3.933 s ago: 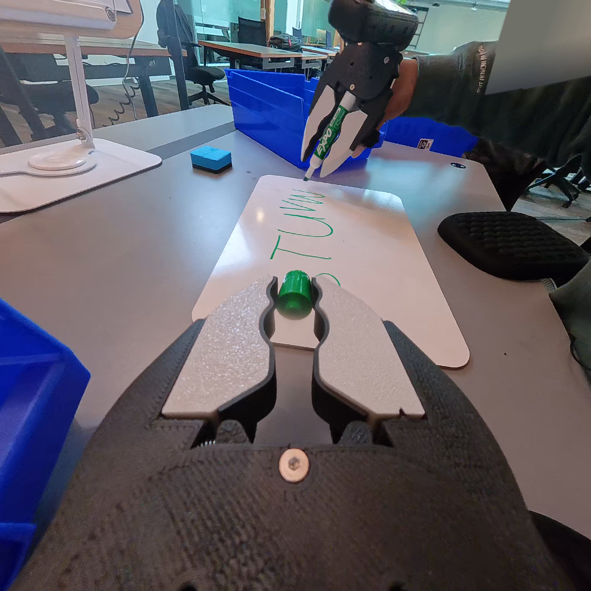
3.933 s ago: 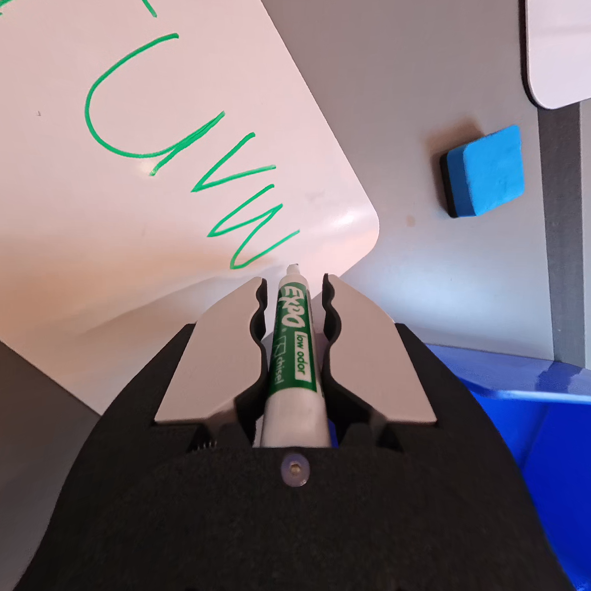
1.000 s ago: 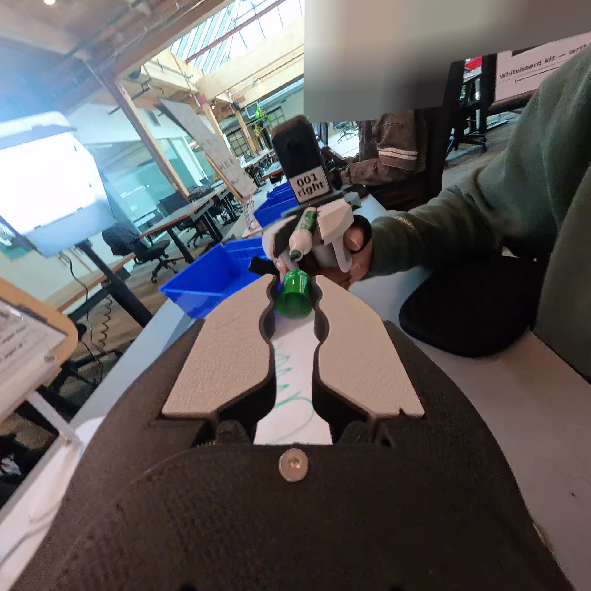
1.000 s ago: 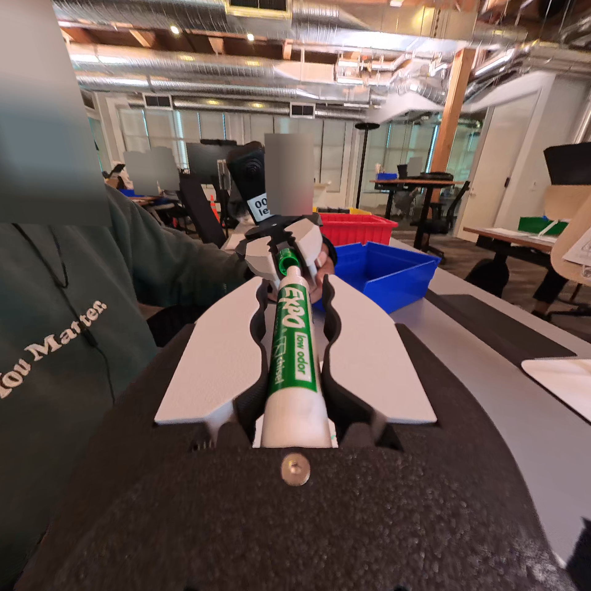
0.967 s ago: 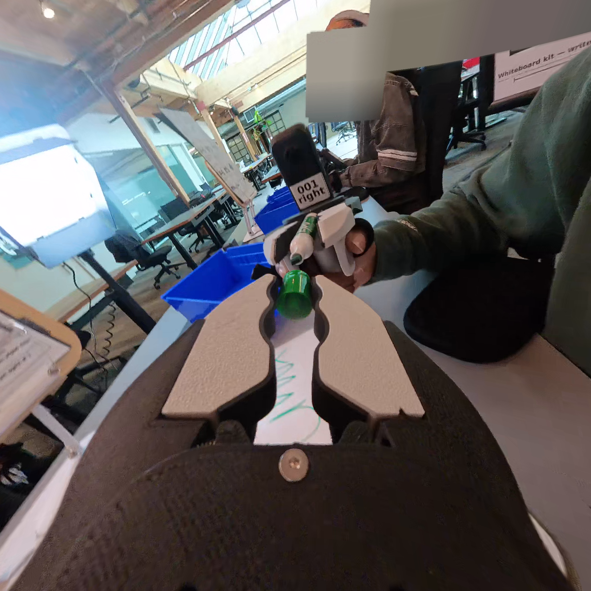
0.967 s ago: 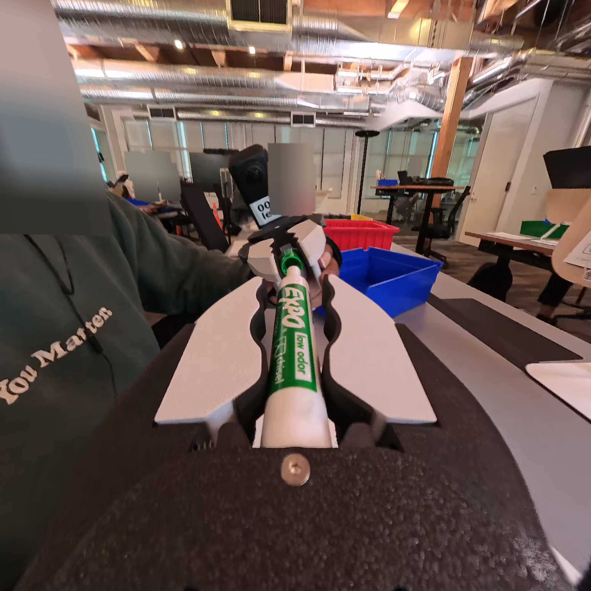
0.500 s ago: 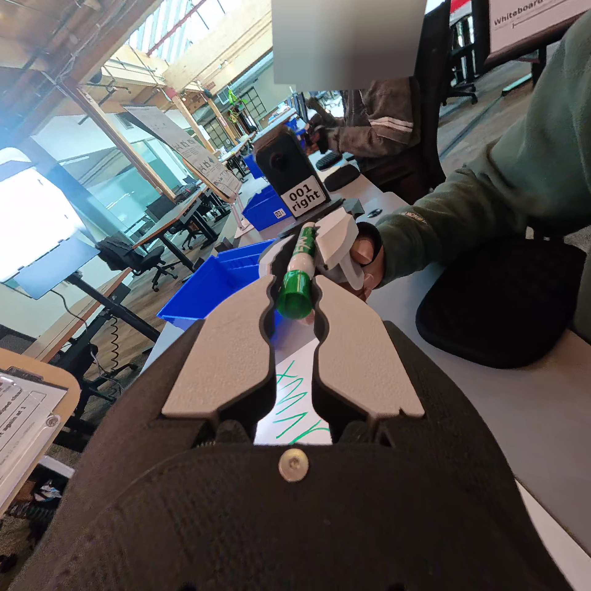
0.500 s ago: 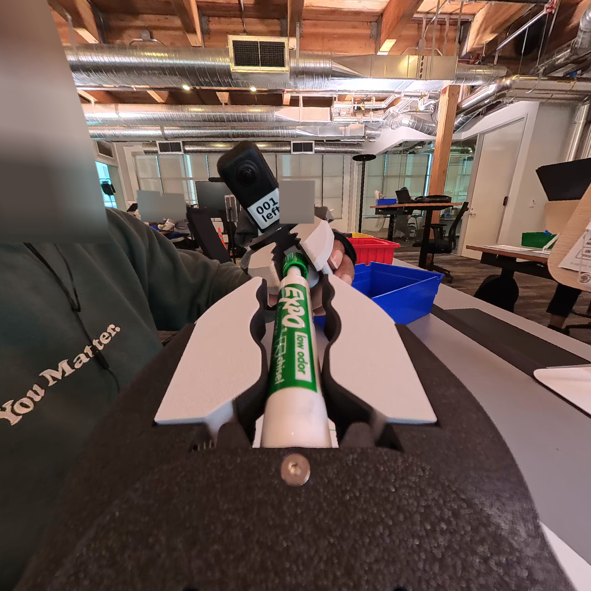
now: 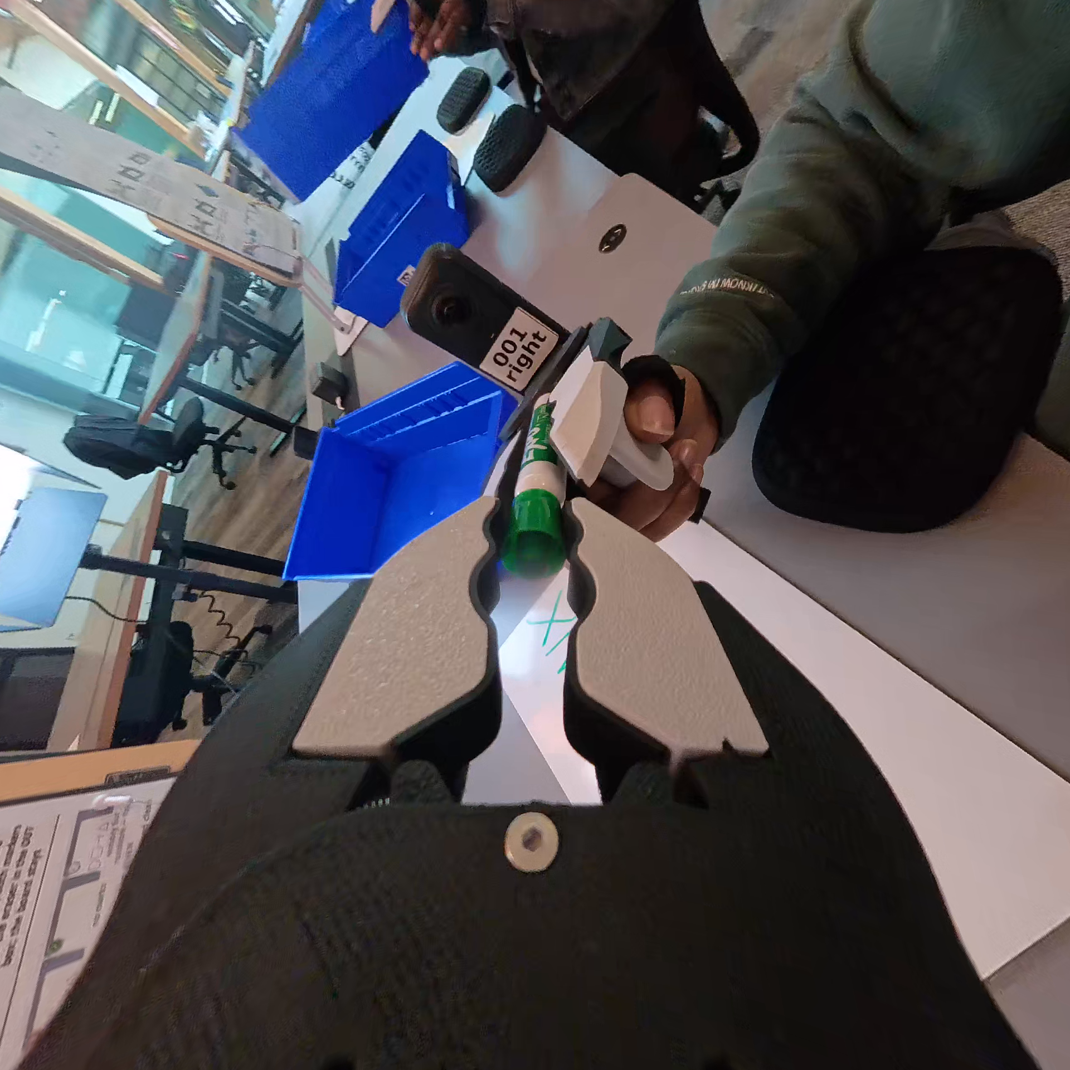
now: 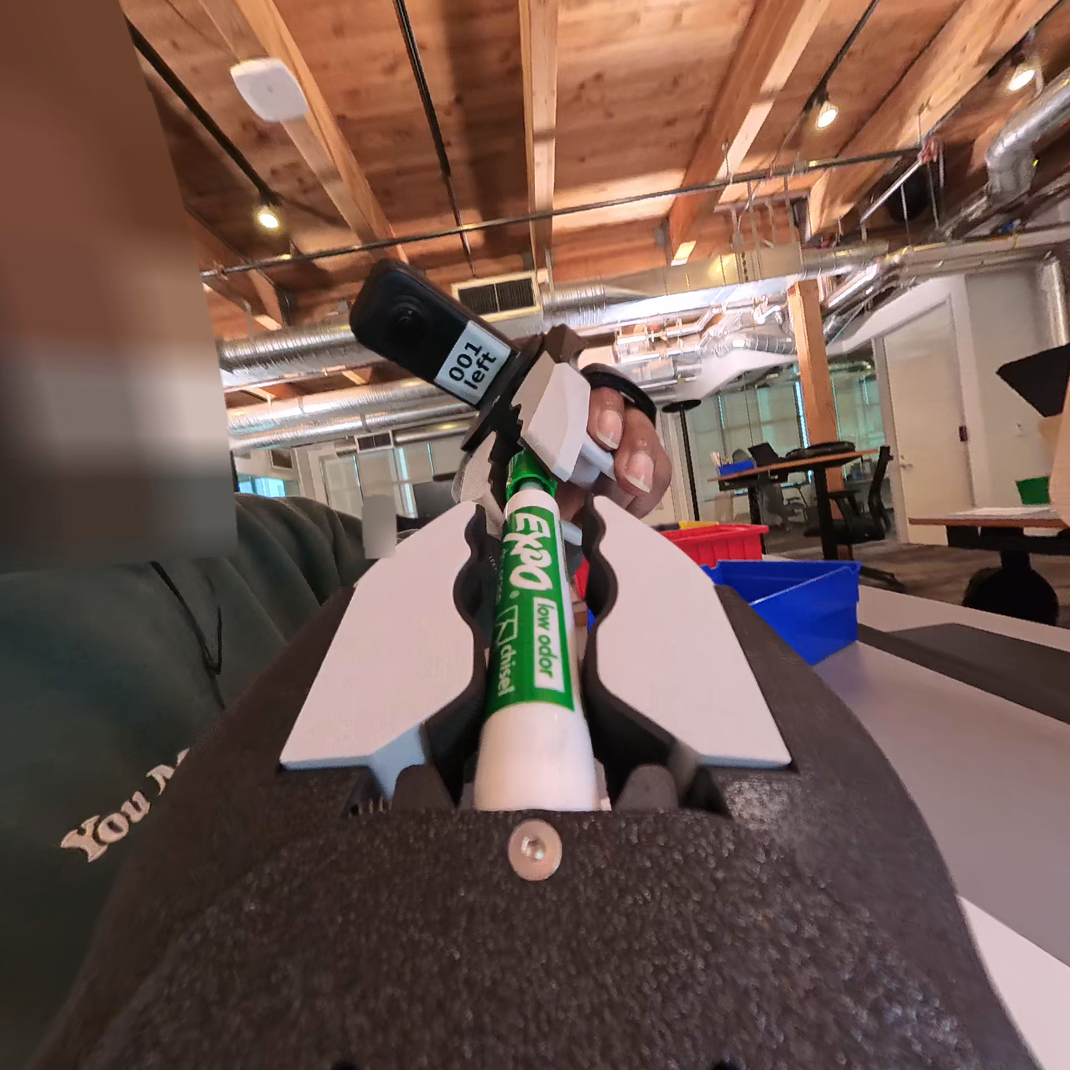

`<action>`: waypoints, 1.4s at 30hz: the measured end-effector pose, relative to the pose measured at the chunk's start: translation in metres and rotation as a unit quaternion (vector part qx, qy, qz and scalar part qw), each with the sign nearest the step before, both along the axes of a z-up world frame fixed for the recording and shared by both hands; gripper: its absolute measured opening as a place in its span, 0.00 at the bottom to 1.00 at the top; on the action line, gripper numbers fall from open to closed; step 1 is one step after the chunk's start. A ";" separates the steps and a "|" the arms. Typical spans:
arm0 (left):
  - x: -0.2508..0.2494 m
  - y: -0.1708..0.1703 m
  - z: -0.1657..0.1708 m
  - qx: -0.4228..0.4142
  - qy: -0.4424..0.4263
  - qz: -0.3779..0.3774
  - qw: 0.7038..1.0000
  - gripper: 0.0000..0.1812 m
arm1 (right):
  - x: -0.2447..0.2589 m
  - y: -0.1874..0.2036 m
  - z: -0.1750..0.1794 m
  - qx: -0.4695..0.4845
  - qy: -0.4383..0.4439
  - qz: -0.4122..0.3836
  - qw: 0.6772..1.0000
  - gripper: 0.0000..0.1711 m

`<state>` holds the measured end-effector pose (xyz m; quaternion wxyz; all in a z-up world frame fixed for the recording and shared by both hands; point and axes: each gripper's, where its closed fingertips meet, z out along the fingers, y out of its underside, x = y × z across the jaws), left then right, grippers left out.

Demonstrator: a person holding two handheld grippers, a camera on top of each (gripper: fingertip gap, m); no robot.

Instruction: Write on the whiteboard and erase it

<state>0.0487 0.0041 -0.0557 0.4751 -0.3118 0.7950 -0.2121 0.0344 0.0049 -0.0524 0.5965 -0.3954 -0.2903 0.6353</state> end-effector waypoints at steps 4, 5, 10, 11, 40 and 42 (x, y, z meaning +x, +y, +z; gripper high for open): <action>0.008 0.004 0.002 0.012 0.026 -0.003 1.000 0.11 | 0.008 0.002 0.003 -0.008 0.031 -0.005 0.999 0.19; 0.010 0.005 0.002 0.013 0.034 -0.004 0.999 0.11 | 0.010 0.003 0.003 -0.009 0.035 -0.008 0.999 0.19; 0.021 0.004 0.006 0.021 0.061 -0.011 0.998 0.11 | 0.019 0.003 0.007 -0.015 0.062 0.001 0.998 0.19; 0.023 0.004 0.007 0.022 0.068 -0.013 0.997 0.11 | 0.021 0.003 0.008 -0.015 0.067 0.002 0.998 0.19; -0.039 0.015 -0.043 -0.308 -0.109 0.059 0.943 0.16 | 0.139 0.009 0.052 0.005 0.241 -0.014 0.970 0.20; -0.059 0.015 -0.076 -0.365 -0.103 0.084 0.921 0.13 | 0.140 0.010 0.052 0.005 0.240 -0.015 0.971 0.20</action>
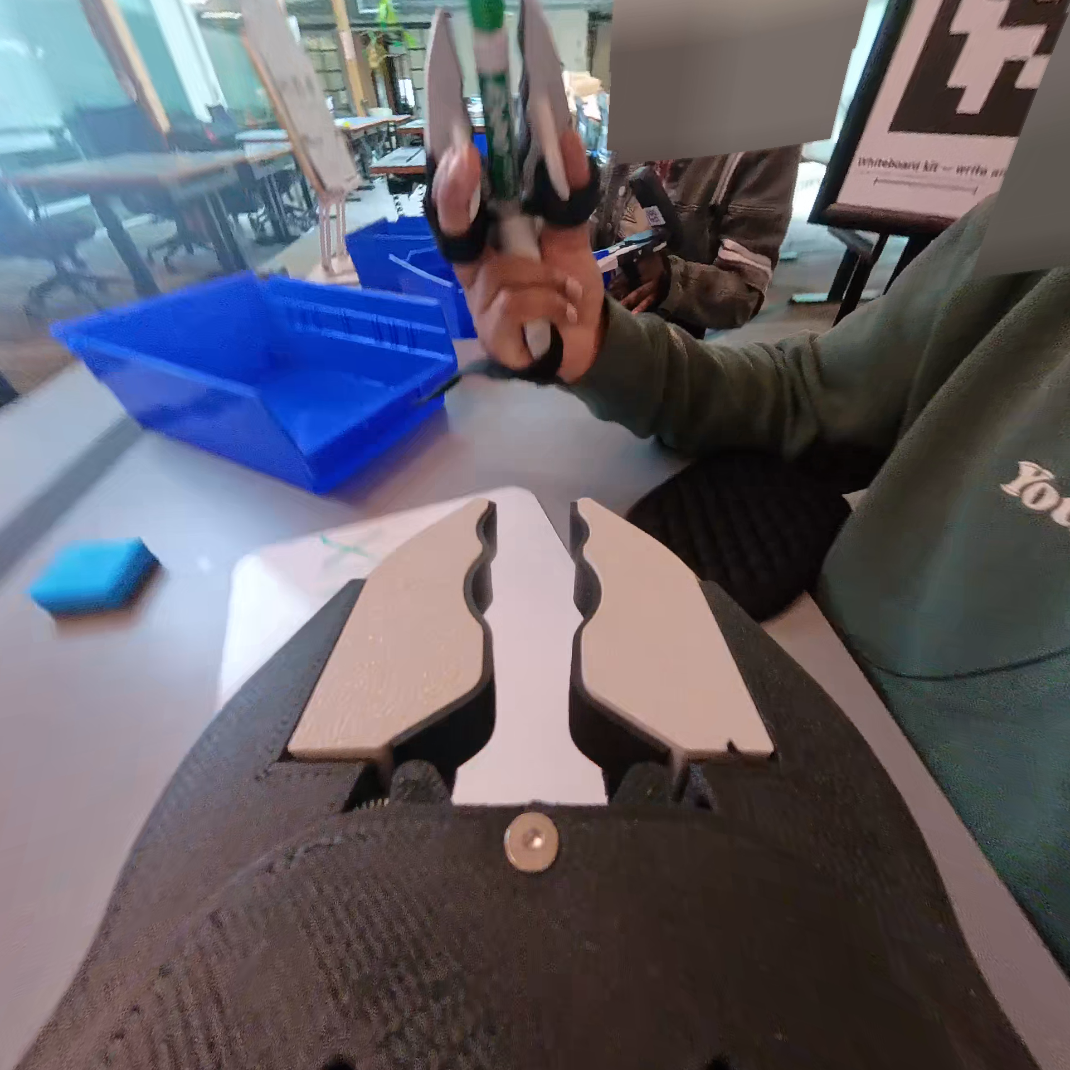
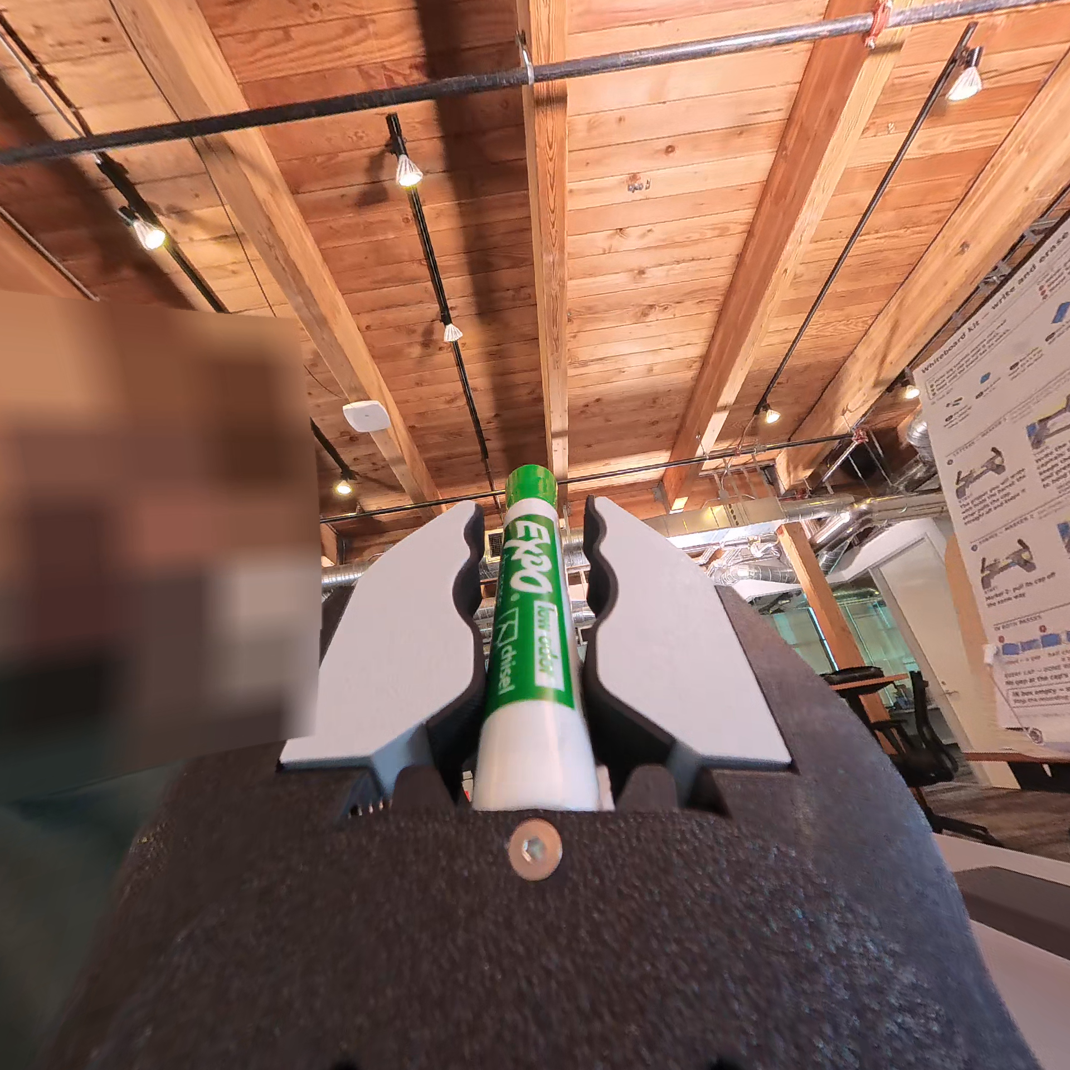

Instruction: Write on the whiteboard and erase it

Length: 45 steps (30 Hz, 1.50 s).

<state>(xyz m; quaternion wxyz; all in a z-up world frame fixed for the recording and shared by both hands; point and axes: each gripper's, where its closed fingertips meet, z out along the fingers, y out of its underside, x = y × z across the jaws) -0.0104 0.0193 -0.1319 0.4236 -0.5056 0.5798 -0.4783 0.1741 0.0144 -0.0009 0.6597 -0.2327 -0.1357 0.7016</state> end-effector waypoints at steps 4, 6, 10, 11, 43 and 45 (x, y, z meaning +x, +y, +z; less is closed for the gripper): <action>-0.039 -0.002 -0.029 -0.066 -0.026 0.049 0.996 0.09 | 0.003 0.007 -0.004 -0.012 0.005 -0.003 1.000 0.20; -0.056 0.001 -0.029 -0.076 -0.045 0.076 0.993 0.07 | 0.003 0.011 -0.008 -0.019 0.001 -0.009 1.000 0.20; -0.078 0.018 -0.021 -0.056 -0.079 0.118 0.988 0.01 | 0.006 0.021 -0.015 -0.033 -0.010 -0.033 0.999 0.20; -0.081 0.023 -0.019 -0.053 -0.086 0.125 0.987 0.00 | 0.007 0.024 -0.017 -0.037 -0.015 -0.043 0.998 0.20; -0.102 0.032 -0.040 0.031 -0.033 0.180 0.983 0.00 | 0.039 0.127 -0.086 -0.215 -0.318 -0.448 0.808 0.20; -0.107 0.034 -0.042 0.043 -0.026 0.189 0.981 0.00 | 0.046 0.138 -0.088 -0.238 -0.338 -0.463 0.784 0.20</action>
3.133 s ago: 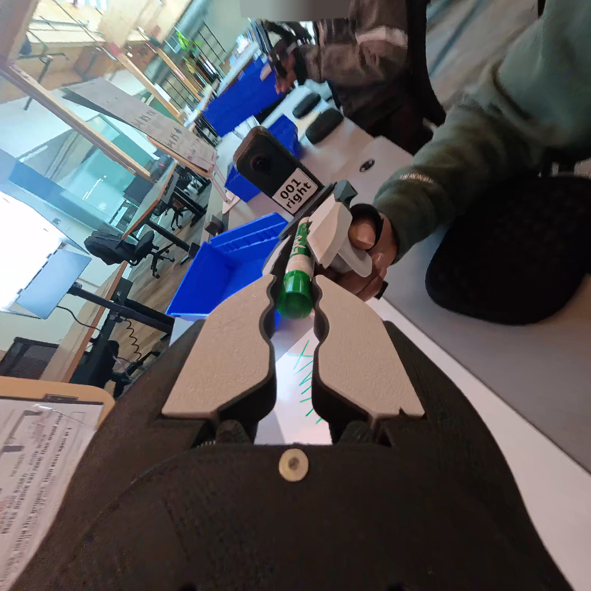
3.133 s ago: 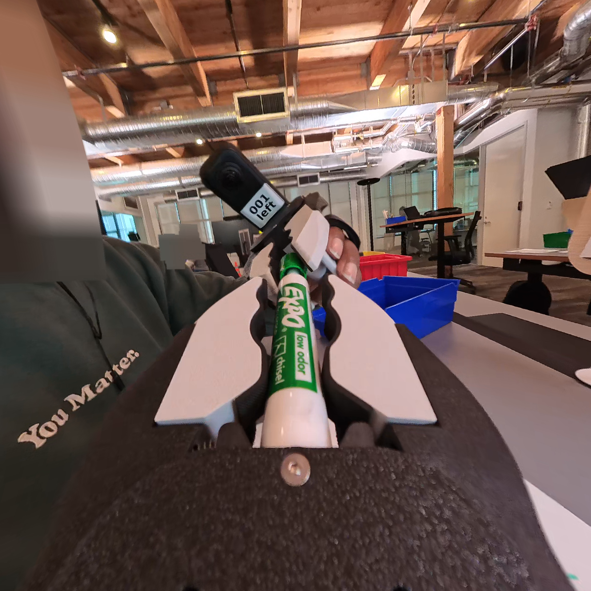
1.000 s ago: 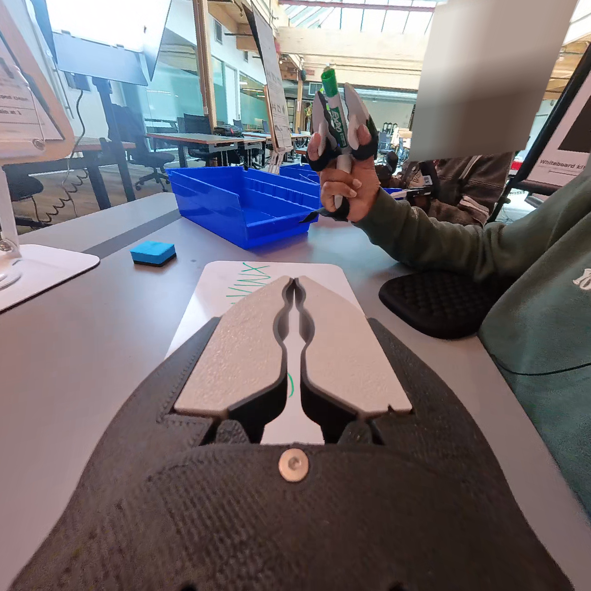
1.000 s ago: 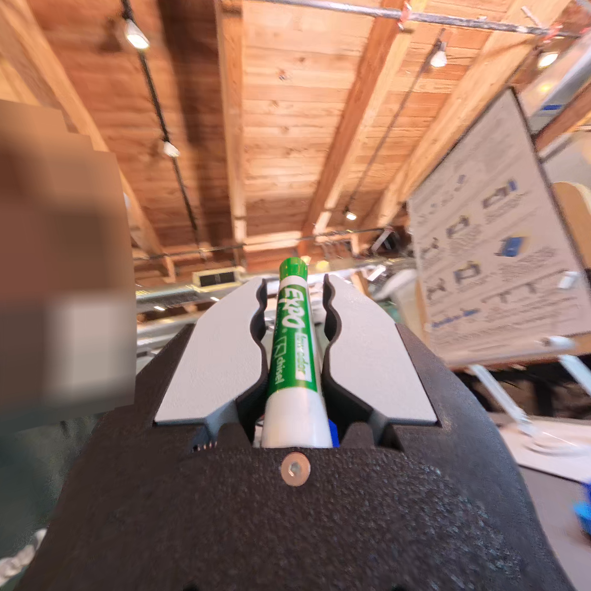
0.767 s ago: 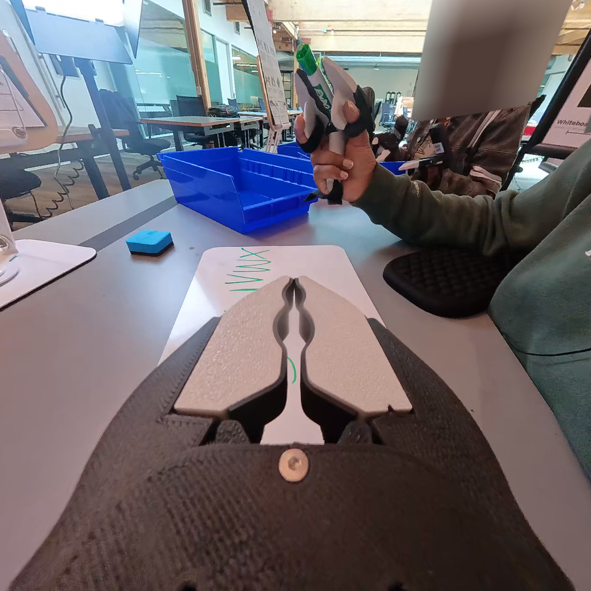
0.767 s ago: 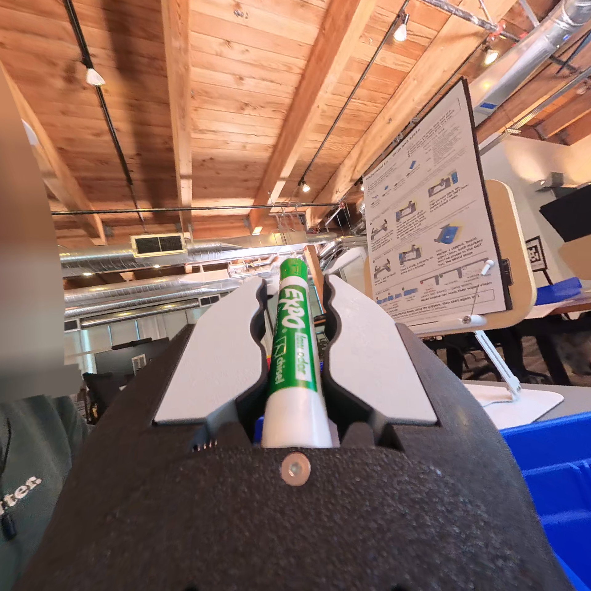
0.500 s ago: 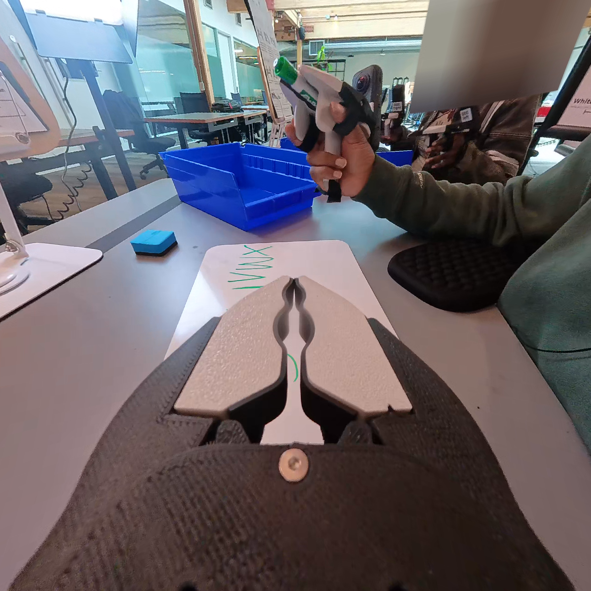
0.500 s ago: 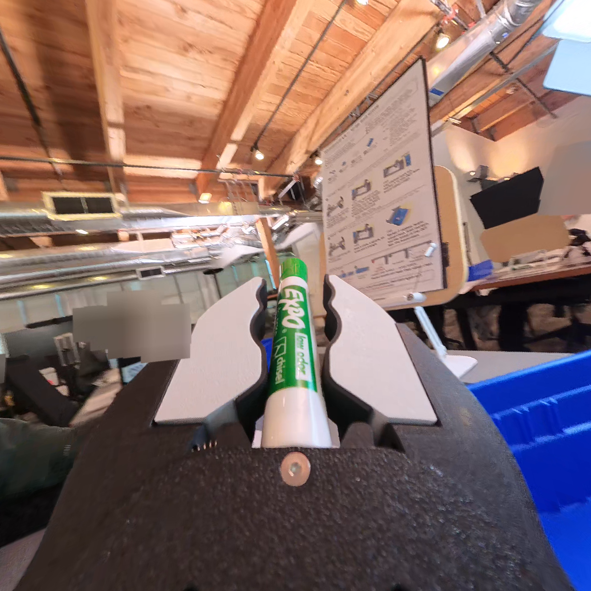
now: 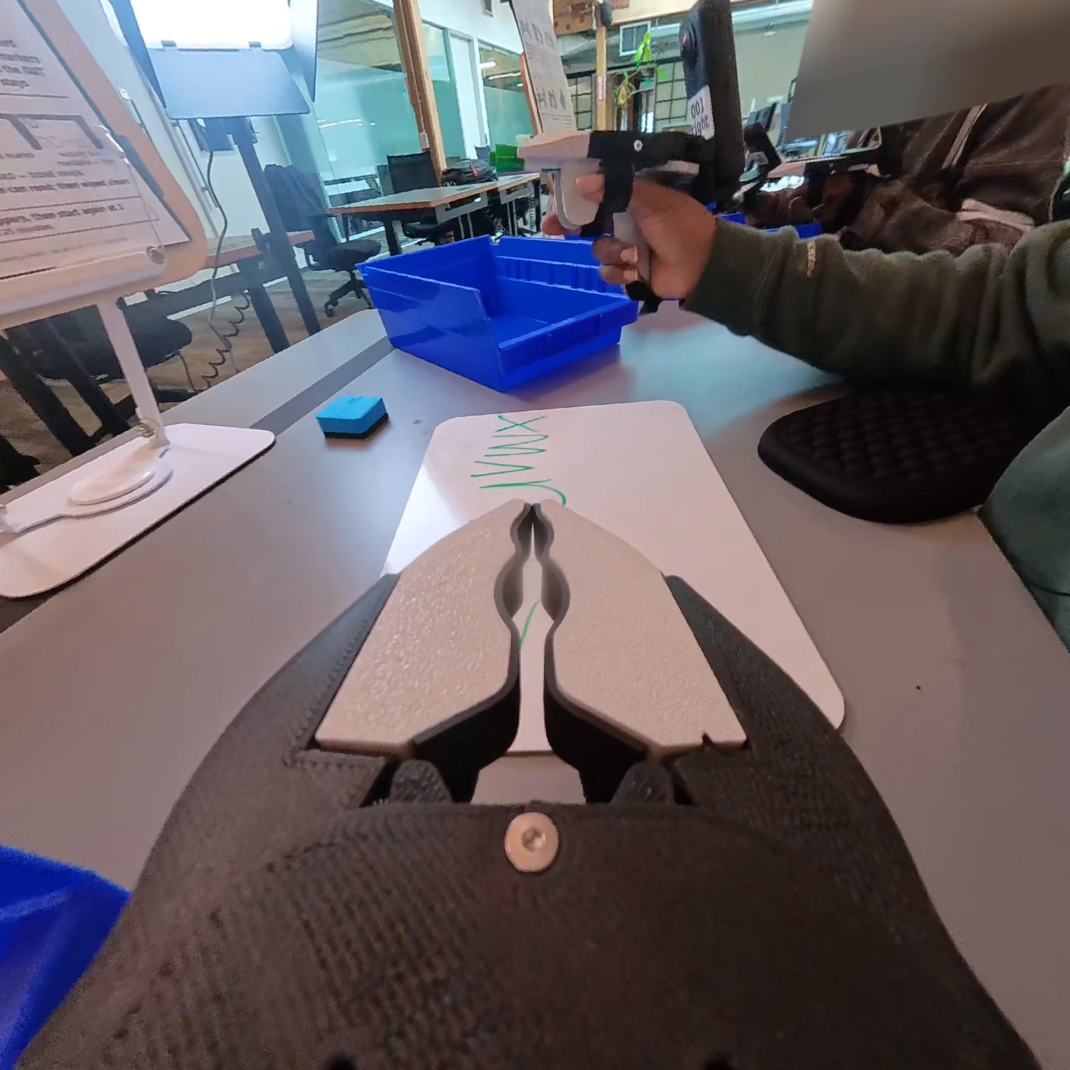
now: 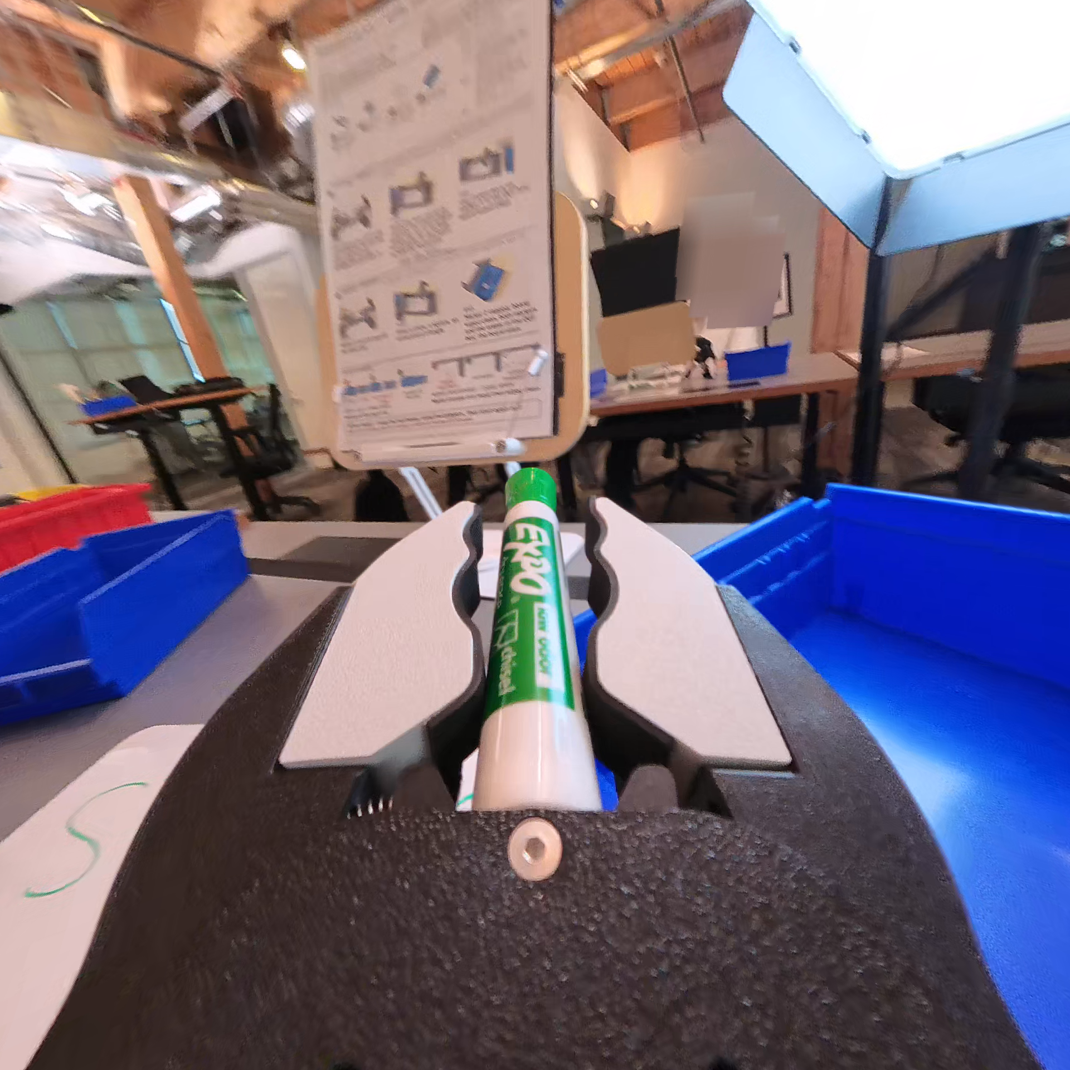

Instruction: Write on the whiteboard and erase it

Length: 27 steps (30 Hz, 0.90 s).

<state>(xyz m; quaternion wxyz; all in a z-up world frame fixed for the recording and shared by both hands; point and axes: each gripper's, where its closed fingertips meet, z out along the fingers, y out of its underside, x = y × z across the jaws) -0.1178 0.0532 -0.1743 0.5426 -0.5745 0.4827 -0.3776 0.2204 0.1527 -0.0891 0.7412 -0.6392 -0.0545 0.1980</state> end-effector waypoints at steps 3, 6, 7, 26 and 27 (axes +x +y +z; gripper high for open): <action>-0.008 0.002 0.000 0.007 -0.002 0.011 1.000 0.00 | 0.019 0.021 -0.004 -0.047 -0.025 -0.051 0.997 0.20; -0.014 0.002 0.001 0.015 -0.006 0.016 1.000 0.00 | 0.042 0.044 -0.007 -0.092 -0.037 -0.099 0.990 0.20; -0.015 0.002 0.000 0.020 -0.004 0.017 1.000 0.00 | 0.051 0.052 -0.010 -0.107 -0.044 -0.116 0.987 0.20; -0.013 -0.013 -0.025 0.033 0.039 -0.009 0.999 0.00 | 0.110 0.156 -0.152 -0.414 -0.119 -0.222 0.875 0.20; -0.012 -0.013 -0.027 0.028 0.041 -0.011 0.999 0.00 | 0.108 0.157 -0.159 -0.427 -0.123 -0.217 0.869 0.20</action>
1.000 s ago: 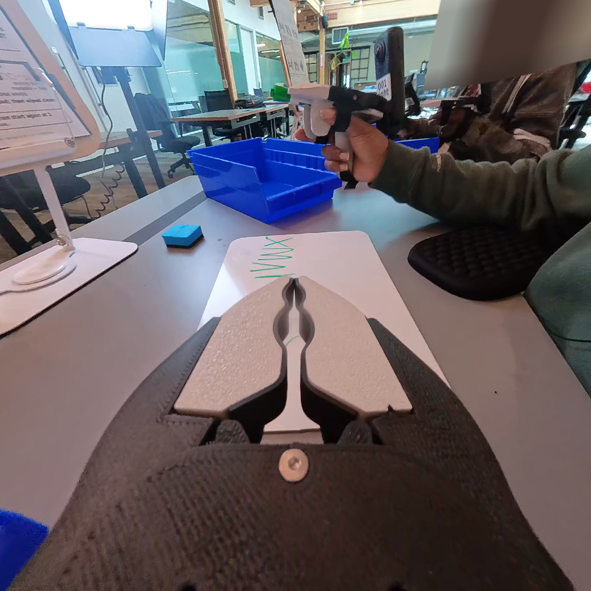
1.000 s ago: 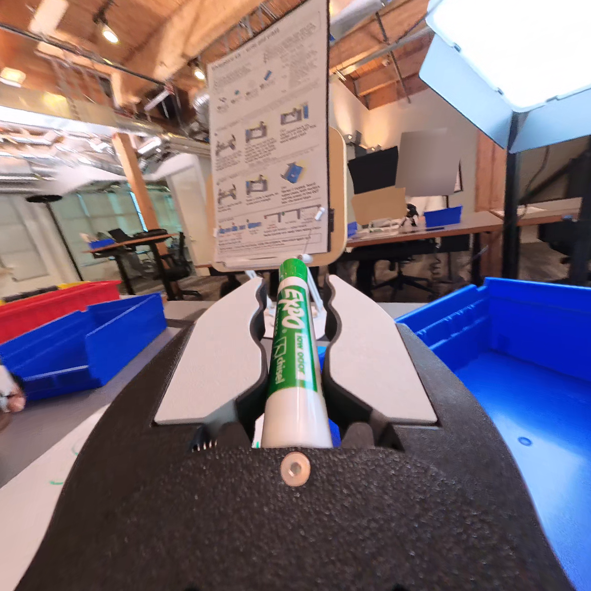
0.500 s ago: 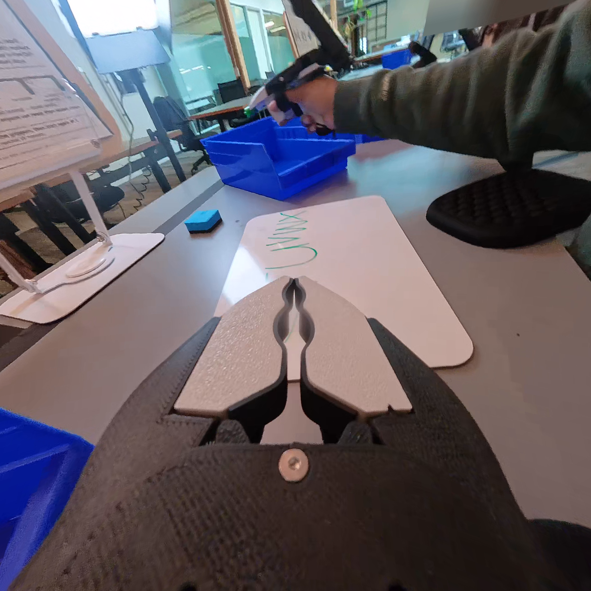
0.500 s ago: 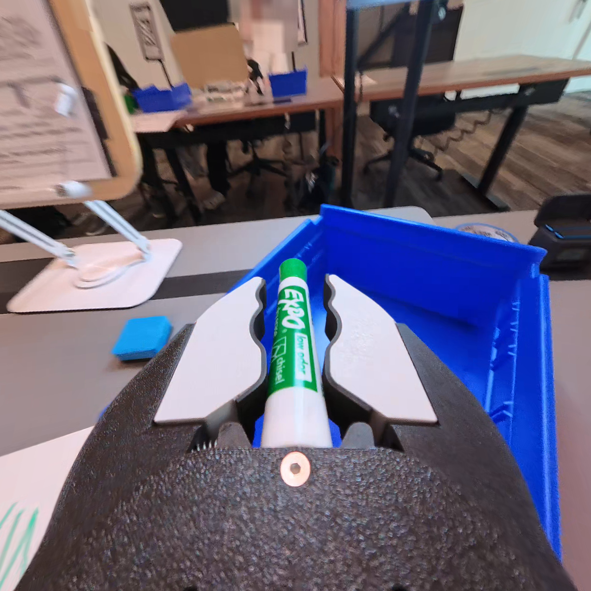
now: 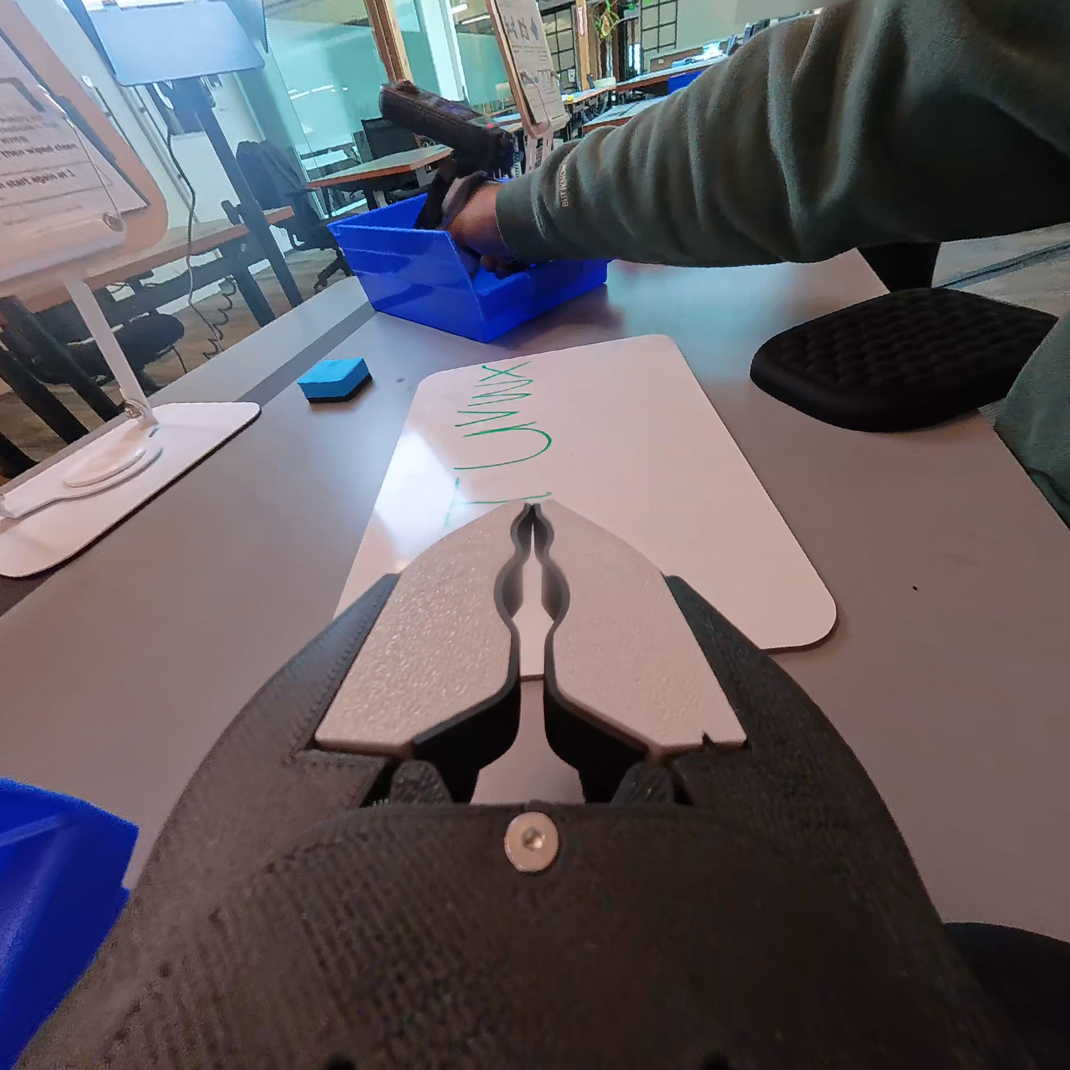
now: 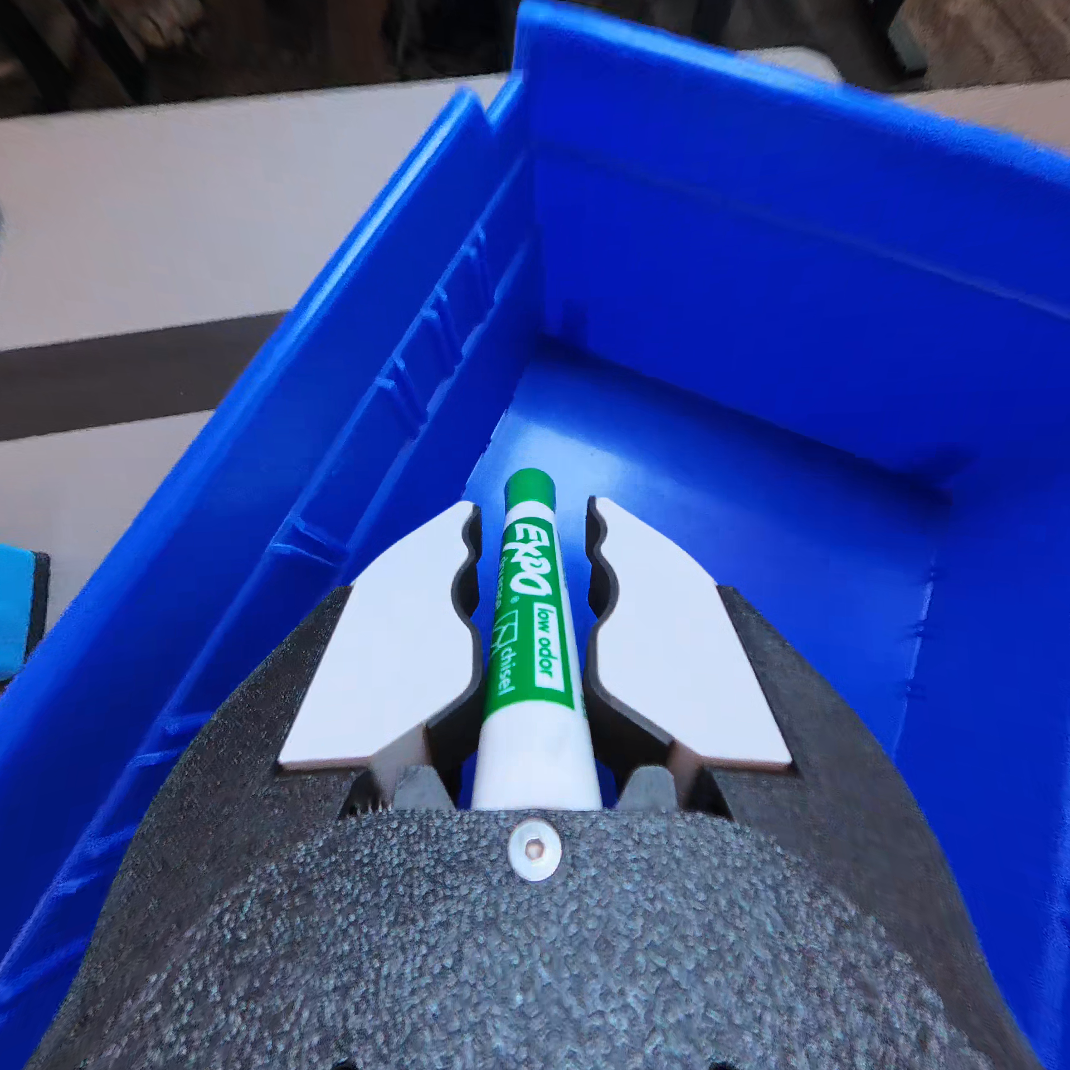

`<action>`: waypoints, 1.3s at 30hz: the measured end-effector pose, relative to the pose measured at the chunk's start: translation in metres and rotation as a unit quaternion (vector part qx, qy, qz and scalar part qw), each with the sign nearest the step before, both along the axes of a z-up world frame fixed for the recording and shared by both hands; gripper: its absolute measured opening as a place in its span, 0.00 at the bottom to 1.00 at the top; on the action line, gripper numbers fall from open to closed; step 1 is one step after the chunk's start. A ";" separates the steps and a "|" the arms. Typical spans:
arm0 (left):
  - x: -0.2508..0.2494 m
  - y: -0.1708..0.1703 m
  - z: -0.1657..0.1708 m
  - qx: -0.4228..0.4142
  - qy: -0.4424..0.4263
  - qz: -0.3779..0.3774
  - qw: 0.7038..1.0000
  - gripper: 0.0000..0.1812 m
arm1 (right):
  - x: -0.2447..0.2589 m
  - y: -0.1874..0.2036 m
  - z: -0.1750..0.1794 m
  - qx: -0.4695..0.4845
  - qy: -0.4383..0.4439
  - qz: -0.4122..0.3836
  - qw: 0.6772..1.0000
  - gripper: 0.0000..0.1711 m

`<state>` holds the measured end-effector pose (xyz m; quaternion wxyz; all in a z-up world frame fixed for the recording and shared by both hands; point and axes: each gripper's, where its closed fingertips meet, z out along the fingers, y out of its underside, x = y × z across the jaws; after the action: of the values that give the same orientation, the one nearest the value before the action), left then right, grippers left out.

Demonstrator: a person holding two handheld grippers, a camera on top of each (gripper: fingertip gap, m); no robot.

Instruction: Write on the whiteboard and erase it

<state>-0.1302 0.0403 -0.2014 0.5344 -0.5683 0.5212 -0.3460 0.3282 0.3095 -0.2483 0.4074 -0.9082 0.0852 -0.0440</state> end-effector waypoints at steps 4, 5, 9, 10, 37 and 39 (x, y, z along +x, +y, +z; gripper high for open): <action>-0.001 0.002 0.000 -0.010 -0.004 0.000 1.000 0.00 | -0.005 -0.005 -0.014 -0.037 -0.022 0.020 0.999 0.21; -0.001 0.002 0.000 -0.010 -0.004 0.001 1.000 0.00 | -0.006 -0.009 -0.016 -0.049 -0.034 0.033 0.998 0.22; -0.002 0.004 -0.001 -0.015 -0.005 0.002 1.000 0.00 | -0.016 -0.018 -0.002 -0.036 -0.040 0.070 0.996 0.27; -0.002 0.004 -0.001 -0.016 -0.005 0.003 1.000 0.00 | -0.020 -0.021 0.003 -0.030 -0.035 0.081 0.996 0.29; -0.124 0.129 0.067 -0.046 0.000 0.302 0.952 0.10 | -0.219 -0.146 0.066 0.288 0.112 0.438 0.844 0.27; -0.131 0.138 0.069 -0.052 0.003 0.319 0.946 0.14 | -0.223 -0.152 0.065 0.290 0.095 0.460 0.834 0.26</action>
<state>-0.2609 0.1780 -0.1328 0.5851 -0.7327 0.2958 -0.1824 0.1048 0.1572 -0.1838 0.6155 -0.6822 -0.2954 0.2619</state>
